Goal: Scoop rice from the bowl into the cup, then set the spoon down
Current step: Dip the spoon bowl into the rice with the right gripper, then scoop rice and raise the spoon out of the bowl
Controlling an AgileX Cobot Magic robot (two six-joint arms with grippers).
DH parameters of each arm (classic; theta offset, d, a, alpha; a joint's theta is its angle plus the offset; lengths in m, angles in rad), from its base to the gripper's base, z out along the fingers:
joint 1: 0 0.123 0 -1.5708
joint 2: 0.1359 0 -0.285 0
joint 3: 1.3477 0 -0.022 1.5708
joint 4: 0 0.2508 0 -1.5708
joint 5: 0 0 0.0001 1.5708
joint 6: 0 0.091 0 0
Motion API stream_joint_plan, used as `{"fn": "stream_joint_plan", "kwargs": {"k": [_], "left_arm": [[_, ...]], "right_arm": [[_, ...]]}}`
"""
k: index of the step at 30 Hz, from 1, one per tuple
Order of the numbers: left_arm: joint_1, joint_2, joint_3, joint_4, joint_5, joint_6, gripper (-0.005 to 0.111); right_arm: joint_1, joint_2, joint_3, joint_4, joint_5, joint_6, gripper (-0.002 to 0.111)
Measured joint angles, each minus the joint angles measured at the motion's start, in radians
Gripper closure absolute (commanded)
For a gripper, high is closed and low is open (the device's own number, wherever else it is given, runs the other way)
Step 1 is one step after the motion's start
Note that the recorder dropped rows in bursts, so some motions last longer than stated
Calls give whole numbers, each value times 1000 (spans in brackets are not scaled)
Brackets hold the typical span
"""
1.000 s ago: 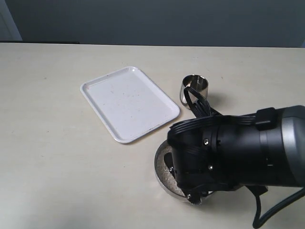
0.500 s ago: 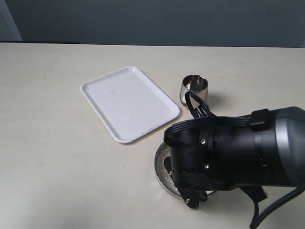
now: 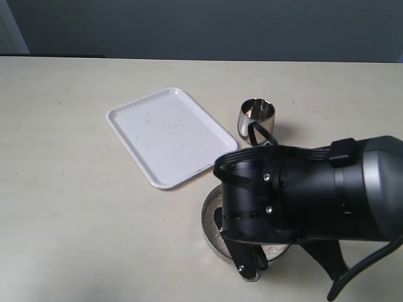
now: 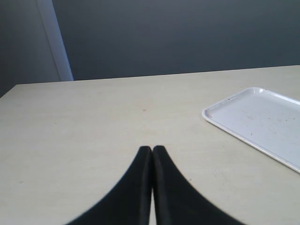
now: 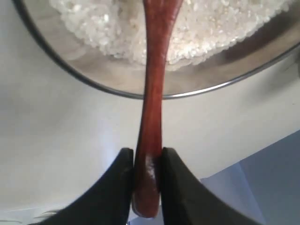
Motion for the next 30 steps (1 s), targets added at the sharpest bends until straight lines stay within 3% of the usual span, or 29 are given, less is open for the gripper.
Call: {"fn": "stream_joint_plan", "kwargs": {"k": [9, 23, 30], "left_arm": [[0, 0, 0, 0, 0, 0, 106], [0, 0, 0, 0, 0, 0, 106], [0, 0, 0, 0, 0, 0, 106]], "right_arm": [[-108, 2, -6, 71, -10, 0, 108], [-117, -17, -6, 154, -8, 89, 108], [-173, -78, -6, 197, -8, 99, 108]]}}
